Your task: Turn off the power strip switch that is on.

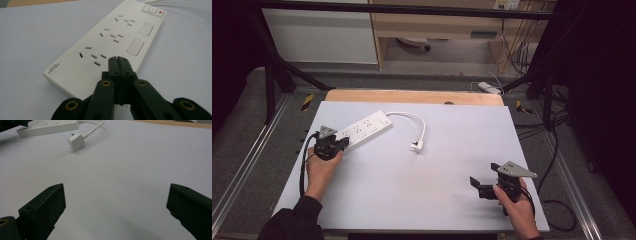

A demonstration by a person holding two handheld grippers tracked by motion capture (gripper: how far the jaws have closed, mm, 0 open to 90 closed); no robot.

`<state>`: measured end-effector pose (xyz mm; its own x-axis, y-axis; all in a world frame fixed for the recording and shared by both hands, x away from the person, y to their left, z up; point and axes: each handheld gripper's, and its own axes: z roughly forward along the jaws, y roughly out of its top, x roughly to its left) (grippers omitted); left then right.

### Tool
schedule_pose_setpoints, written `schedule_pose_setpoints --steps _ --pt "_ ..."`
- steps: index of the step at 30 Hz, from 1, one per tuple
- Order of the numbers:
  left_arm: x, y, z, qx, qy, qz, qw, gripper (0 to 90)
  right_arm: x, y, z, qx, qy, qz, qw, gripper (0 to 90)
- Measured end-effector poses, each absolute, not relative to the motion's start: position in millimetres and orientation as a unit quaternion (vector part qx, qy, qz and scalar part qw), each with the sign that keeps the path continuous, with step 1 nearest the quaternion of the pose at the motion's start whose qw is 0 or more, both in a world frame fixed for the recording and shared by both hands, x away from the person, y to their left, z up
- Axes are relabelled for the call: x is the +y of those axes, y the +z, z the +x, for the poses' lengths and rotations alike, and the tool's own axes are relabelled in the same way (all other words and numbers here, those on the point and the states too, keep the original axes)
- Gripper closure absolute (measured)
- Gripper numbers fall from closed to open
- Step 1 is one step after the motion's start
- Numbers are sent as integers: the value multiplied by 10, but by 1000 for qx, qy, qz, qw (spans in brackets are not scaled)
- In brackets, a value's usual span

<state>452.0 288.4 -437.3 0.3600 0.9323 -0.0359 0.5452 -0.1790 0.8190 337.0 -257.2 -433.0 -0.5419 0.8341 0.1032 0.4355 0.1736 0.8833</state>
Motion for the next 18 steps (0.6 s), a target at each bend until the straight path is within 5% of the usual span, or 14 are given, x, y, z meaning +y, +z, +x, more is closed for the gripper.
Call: schedule_pose_setpoints --steps 18 --pt "2863 -4382 4524 505 248 728 392 900 -2568 -4334 3371 740 475 430 207 26"
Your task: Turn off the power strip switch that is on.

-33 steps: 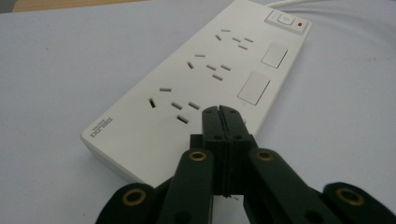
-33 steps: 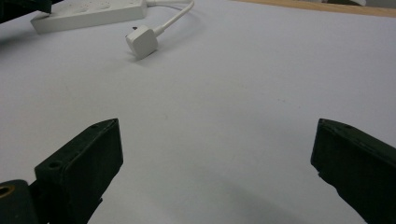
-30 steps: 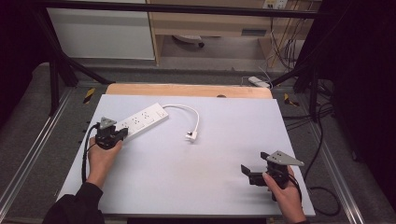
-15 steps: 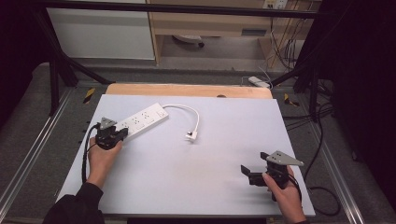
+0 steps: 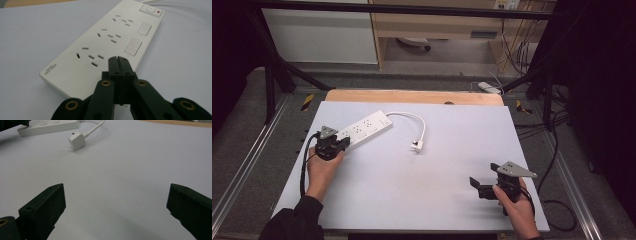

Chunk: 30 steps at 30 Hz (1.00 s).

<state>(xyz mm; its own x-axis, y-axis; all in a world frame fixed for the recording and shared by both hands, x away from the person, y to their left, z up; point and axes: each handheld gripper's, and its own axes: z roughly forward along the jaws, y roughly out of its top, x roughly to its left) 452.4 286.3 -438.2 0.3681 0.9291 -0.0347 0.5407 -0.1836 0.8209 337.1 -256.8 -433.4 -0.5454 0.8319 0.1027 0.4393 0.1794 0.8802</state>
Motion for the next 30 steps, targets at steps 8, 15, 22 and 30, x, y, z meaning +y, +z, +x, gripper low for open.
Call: schedule_pose_setpoints --steps 8,15,22,30 --pt "2869 -4391 4518 505 248 726 396 900 -2562 -4338 3373 740 475 429 206 26" --pt "2873 -4394 4518 504 247 726 397 900 -2561 -4338 3373 741 475 429 206 26" --pt "2877 -4411 4514 507 247 727 393 900 -2560 -4338 3373 741 475 428 206 26" --pt "2908 -4422 4502 510 246 720 400 900 -2555 -4338 3373 741 475 428 205 26"
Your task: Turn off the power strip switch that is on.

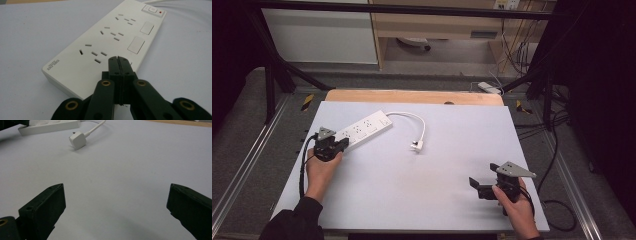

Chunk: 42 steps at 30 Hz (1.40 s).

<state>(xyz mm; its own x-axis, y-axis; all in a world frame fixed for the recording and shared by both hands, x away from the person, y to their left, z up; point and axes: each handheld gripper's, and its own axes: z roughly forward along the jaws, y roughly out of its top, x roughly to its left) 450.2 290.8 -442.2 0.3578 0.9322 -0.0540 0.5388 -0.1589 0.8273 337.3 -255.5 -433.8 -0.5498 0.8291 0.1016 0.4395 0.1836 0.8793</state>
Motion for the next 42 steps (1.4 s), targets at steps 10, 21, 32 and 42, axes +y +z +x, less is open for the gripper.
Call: schedule_pose_setpoints --steps 10,21,32,42 --pt "2900 -4430 4501 507 249 720 402 900 -2556 -4335 3371 741 475 428 205 26" --pt "2882 -4431 4503 503 247 723 404 900 -2559 -4335 3373 741 476 427 205 25" --pt "2885 -4431 4507 504 243 722 408 900 -2561 -4336 3374 740 476 429 204 25" --pt "2914 -4361 4495 503 258 708 423 900 -2560 -4335 3374 741 476 427 205 24"
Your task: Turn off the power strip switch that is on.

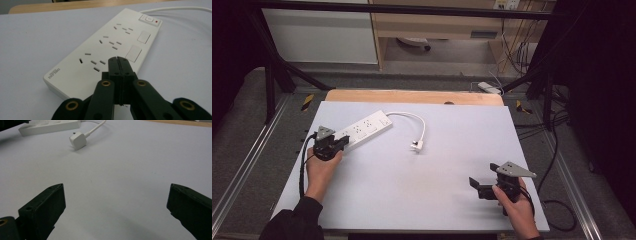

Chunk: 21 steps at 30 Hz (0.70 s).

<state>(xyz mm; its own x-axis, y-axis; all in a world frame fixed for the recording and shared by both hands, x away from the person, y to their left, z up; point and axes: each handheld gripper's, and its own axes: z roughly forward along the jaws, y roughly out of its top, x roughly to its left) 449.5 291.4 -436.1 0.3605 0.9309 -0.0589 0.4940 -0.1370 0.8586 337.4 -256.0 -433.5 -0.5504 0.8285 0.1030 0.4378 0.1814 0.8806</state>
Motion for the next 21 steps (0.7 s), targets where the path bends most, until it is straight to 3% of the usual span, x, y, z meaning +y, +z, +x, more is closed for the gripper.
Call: schedule_pose_setpoints --steps 4,21 --pt "2914 -4335 4493 498 265 701 436 892 -2558 -4338 3376 741 475 427 205 25" --pt "2887 -4271 4502 496 286 680 457 531 -2556 -4341 3378 742 474 428 203 25"
